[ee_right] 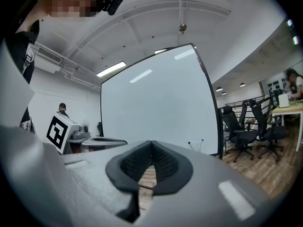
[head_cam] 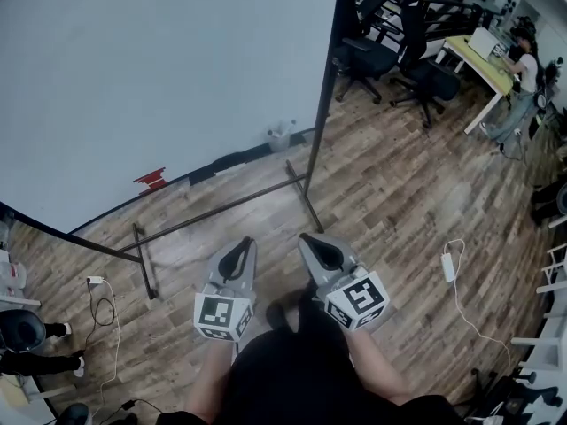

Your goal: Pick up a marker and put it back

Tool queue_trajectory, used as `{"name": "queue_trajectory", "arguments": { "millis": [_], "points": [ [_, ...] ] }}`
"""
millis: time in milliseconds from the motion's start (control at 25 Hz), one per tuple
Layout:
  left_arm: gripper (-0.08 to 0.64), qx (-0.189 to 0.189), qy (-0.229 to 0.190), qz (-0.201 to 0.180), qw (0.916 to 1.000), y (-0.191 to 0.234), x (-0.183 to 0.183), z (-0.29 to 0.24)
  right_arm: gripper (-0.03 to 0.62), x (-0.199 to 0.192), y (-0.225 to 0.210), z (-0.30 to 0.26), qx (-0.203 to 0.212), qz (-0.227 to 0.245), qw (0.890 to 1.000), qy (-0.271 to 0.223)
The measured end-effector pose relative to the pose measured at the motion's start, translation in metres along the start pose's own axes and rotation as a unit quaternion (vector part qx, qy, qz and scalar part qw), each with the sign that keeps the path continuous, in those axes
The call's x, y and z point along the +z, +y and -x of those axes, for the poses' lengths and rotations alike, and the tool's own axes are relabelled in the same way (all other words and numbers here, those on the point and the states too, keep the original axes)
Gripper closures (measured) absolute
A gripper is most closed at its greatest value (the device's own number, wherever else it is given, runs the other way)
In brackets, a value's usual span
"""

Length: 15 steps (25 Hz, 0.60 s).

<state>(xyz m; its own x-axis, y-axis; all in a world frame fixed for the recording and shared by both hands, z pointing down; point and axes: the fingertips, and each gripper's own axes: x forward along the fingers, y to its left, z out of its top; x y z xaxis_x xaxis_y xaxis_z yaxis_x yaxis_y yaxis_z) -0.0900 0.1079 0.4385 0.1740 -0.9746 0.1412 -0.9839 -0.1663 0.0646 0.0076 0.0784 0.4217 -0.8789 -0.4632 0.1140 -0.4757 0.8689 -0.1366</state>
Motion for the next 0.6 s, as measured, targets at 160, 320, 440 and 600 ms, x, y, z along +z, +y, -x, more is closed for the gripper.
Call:
{"name": "queue_trajectory", "arguments": {
  "millis": [160,320,440,600],
  "points": [
    [0.528,-0.004,-0.005,0.001,1.0000,0.002,0.003,0.001,0.591,0.001,0.003,-0.003,-0.001,0.005,1.000,0.000],
    [0.528,-0.007,-0.007,0.002,0.9999,0.004,0.006,-0.003,0.591,0.004,0.002,-0.005,-0.002,0.010,1.000,0.000],
    [0.529,-0.012,-0.010,0.001,0.9999,0.003,0.008,-0.007,0.591,0.005,0.001,-0.006,-0.004,0.016,1.000,0.001],
    [0.528,-0.018,-0.011,0.002,0.9998,0.001,0.009,-0.011,0.591,0.006,-0.001,-0.005,-0.008,0.017,1.000,0.002]
  ]
}}
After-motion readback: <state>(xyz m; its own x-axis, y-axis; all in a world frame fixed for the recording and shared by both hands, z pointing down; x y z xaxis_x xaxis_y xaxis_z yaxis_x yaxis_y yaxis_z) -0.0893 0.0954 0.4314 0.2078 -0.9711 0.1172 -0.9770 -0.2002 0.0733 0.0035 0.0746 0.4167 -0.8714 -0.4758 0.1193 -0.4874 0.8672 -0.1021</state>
